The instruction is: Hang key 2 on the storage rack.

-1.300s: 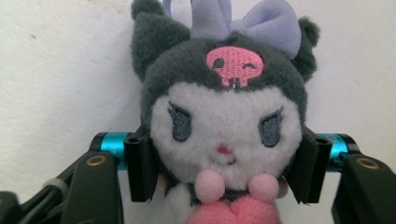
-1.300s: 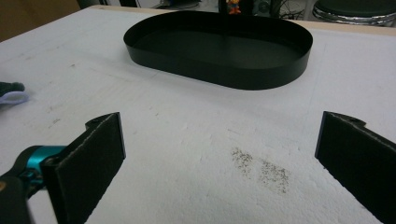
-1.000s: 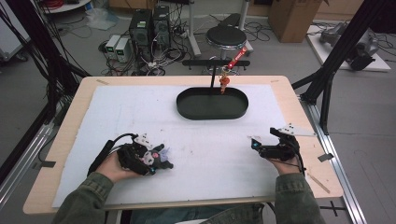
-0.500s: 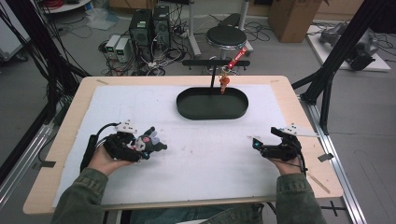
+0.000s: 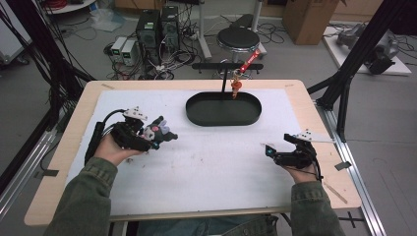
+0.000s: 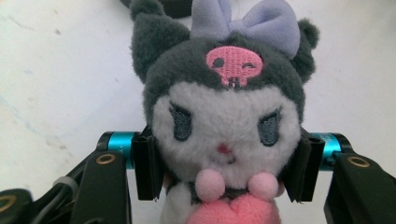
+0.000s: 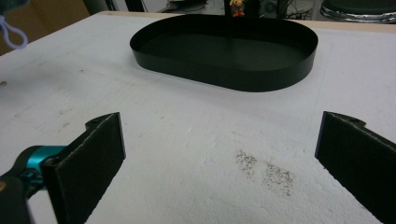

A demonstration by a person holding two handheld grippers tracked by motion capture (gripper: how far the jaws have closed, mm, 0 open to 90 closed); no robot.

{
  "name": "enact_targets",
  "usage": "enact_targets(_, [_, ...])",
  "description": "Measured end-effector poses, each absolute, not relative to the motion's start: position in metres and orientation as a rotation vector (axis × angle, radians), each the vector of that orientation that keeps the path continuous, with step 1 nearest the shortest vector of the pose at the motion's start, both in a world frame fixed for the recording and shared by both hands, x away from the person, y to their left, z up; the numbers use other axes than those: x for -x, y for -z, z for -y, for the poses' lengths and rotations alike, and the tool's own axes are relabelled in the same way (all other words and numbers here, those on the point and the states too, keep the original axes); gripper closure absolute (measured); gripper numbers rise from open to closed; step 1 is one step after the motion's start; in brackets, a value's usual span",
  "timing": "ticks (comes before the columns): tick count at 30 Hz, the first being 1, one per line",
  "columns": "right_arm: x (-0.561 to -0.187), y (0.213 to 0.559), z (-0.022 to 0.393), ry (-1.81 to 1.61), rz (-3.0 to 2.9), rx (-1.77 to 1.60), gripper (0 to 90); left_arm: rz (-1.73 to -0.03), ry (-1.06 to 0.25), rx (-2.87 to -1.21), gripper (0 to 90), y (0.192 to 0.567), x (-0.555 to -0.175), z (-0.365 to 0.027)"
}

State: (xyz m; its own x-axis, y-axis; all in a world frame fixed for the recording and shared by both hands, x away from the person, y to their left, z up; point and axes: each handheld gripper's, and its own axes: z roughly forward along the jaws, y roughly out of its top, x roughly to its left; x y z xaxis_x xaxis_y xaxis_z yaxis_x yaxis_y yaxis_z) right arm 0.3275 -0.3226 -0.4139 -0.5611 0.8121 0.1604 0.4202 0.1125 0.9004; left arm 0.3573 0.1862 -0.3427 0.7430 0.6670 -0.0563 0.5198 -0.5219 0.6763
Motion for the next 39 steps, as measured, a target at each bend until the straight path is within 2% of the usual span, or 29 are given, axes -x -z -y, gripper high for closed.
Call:
enact_targets(2, [-0.328, 0.414, 0.322, -1.424, -2.024, -1.193, 0.6, -0.890, -0.318, -2.265, 42.2, 0.335, -0.360, -0.183])
enact_targets(12, [-0.327, 0.413, 0.325, -1.437, -1.977, -1.210, 0.6, -0.886, -0.364, -2.243, 42.2, 0.291, -0.377, -0.177])
enact_targets(23, [-0.322, 0.412, 0.323, -1.419, -1.987, -1.176, 0.6, -0.858, -0.426, -2.225, 41.7, 0.264, -0.403, -0.157])
enact_targets(39, [-0.324, 0.416, 0.320, -1.414, -2.029, -1.178, 0.6, -0.854, -0.455, -2.237, 41.1, 0.253, -0.460, -0.128])
